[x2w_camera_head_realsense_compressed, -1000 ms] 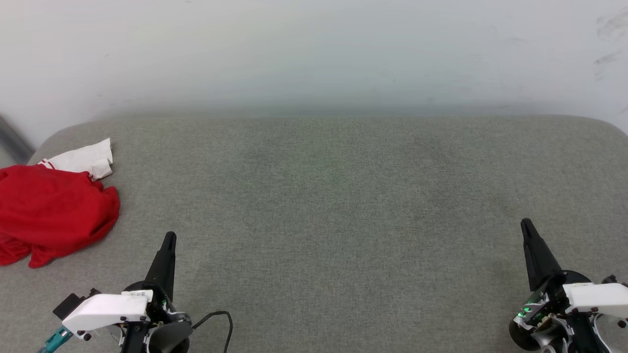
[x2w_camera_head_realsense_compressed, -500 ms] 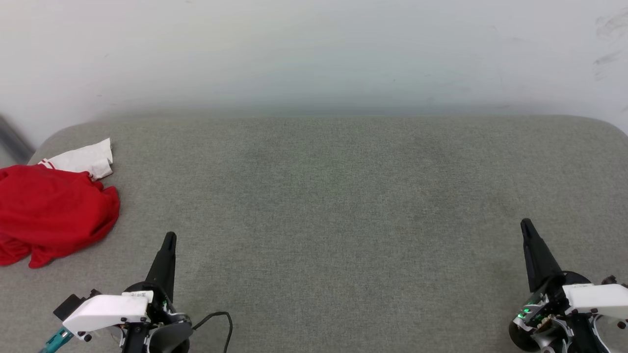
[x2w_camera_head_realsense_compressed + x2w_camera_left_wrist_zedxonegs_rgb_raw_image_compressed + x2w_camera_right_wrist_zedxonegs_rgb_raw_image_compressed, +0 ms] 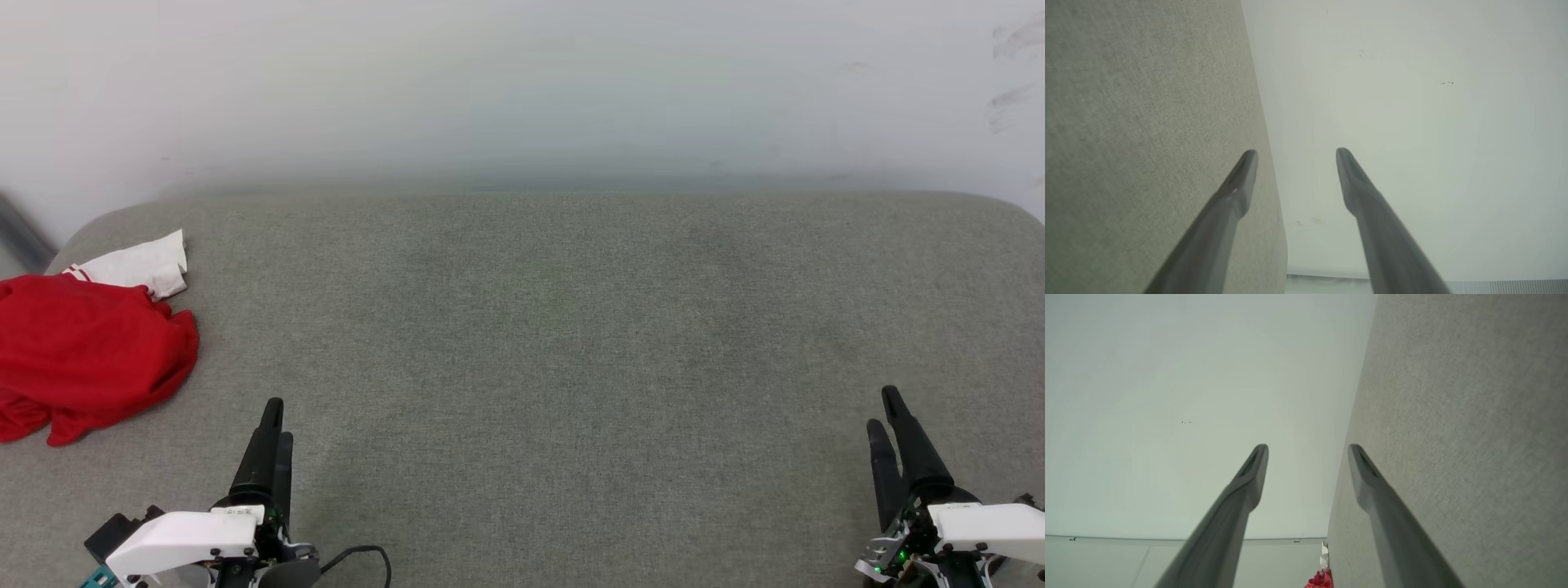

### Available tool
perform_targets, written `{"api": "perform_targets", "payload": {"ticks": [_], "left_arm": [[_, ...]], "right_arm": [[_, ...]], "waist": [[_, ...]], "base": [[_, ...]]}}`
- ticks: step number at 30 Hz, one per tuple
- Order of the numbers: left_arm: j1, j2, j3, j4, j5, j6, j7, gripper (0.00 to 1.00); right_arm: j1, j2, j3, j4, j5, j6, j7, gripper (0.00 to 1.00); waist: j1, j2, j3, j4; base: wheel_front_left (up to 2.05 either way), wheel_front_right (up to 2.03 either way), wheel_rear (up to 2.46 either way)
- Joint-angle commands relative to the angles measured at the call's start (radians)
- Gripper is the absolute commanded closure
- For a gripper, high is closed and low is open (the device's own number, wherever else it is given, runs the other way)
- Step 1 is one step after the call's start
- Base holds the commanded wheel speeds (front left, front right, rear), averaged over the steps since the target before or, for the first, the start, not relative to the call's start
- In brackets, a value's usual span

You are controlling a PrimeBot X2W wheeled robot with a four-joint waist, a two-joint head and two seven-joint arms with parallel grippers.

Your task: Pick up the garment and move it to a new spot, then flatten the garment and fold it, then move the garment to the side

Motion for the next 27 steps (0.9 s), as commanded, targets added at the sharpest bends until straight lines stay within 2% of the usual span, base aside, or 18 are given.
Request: {"api": "perform_targets", "payload": {"ticks": [1, 10, 11, 13, 27], "left_arm": [[-0.013, 0.002, 0.006, -0.030, 0.040, 0.006, -0.012, 0.00], [-0.010, 0.002, -0.013, -0.101, 0.233, 0.063, -0.052, 0.00], [-0.006, 0.003, -0.026, -0.121, 0.305, 0.080, -0.064, 0.00], [-0.004, 0.003, -0.034, -0.132, 0.355, 0.092, -0.072, 0.00], [0.016, 0.003, -0.089, -0.168, 0.645, 0.164, -0.121, 0.00]], "right_arm": [[-0.009, -0.001, -0.009, -0.029, -0.045, 0.000, -0.012, 0.00], [0.002, -0.001, -0.022, -0.098, -0.248, 0.000, -0.052, 0.00], [0.009, -0.001, -0.018, -0.122, -0.321, 0.000, -0.065, 0.00], [0.014, -0.001, -0.013, -0.137, -0.373, 0.000, -0.073, 0.00], [0.047, -0.001, 0.020, -0.212, -0.682, 0.000, -0.122, 0.00]], "waist": [[0.0000, 0.0000, 0.001, 0.000], [0.0000, 0.0000, 0.004, 0.001], [0.0000, 0.0000, 0.005, 0.001], [0.0000, 0.0000, 0.005, 0.001], [0.0000, 0.0000, 0.006, 0.003]], "base": [[0.00, 0.00, 0.00], [0.00, 0.00, 0.00], [0.00, 0.00, 0.00], [0.00, 0.00, 0.00], [0.00, 0.00, 0.00]]}}
